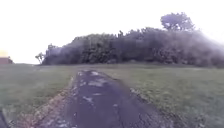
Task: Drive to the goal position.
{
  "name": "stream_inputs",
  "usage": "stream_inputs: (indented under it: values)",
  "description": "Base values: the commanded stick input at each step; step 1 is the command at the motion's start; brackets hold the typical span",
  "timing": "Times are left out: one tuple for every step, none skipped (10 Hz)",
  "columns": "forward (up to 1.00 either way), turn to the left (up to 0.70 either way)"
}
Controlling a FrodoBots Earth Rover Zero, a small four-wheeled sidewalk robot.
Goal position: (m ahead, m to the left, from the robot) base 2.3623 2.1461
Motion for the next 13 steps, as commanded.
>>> stream_inputs:
  values:
    - [0.00,0.00]
    - [0.00,0.00]
    - [0.00,0.00]
    - [0.00,0.00]
    - [0.00,0.00]
    - [0.00,0.00]
    - [0.00,0.00]
    - [0.05,0.00]
    - [0.18,0.00]
    - [0.70,0.00]
    - [0.70,0.00]
    - [0.70,0.00]
    - [0.70,0.00]
